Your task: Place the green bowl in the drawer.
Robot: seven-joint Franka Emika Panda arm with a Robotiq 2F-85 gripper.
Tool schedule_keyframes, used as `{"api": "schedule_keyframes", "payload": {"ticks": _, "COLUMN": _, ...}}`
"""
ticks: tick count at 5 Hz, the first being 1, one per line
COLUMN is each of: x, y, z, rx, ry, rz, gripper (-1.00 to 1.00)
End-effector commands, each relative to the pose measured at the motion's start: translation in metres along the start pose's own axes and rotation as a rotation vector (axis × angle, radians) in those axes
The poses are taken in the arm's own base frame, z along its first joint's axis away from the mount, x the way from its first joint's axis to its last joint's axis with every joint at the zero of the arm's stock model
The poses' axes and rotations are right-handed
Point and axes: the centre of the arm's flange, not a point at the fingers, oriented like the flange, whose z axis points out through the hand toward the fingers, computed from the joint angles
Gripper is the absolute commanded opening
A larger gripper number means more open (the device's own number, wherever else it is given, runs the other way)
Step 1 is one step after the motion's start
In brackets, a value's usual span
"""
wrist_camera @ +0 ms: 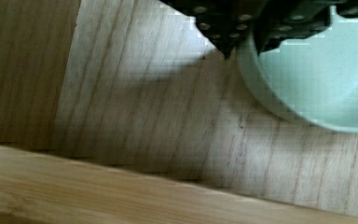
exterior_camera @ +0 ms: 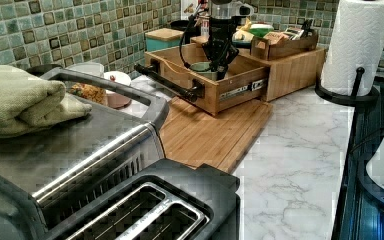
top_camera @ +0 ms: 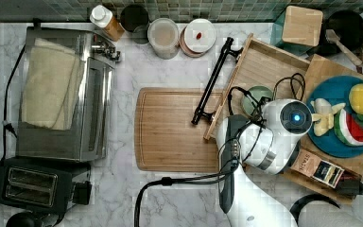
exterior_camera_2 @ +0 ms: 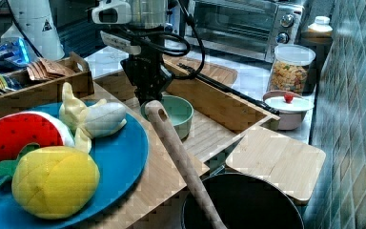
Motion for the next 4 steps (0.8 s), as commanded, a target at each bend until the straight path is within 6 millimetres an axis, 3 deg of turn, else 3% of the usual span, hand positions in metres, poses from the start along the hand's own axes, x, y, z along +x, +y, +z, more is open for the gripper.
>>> {"api": "schedule_keyframes", "payload": {"ticks": 1, "x": -0.0006, "y": -0.0108, "z": -0.0346, "rx": 0.062, "ry": -0.008, "rz": 0.043, "gripper": 1.0}}
{"api": "schedule_keyframes", "payload": {"ticks": 4, "x": -0.0006, "y": -0.0108, "z": -0.0345, "rx": 0.062, "ry": -0.008, "rz": 0.043, "gripper": 1.0}}
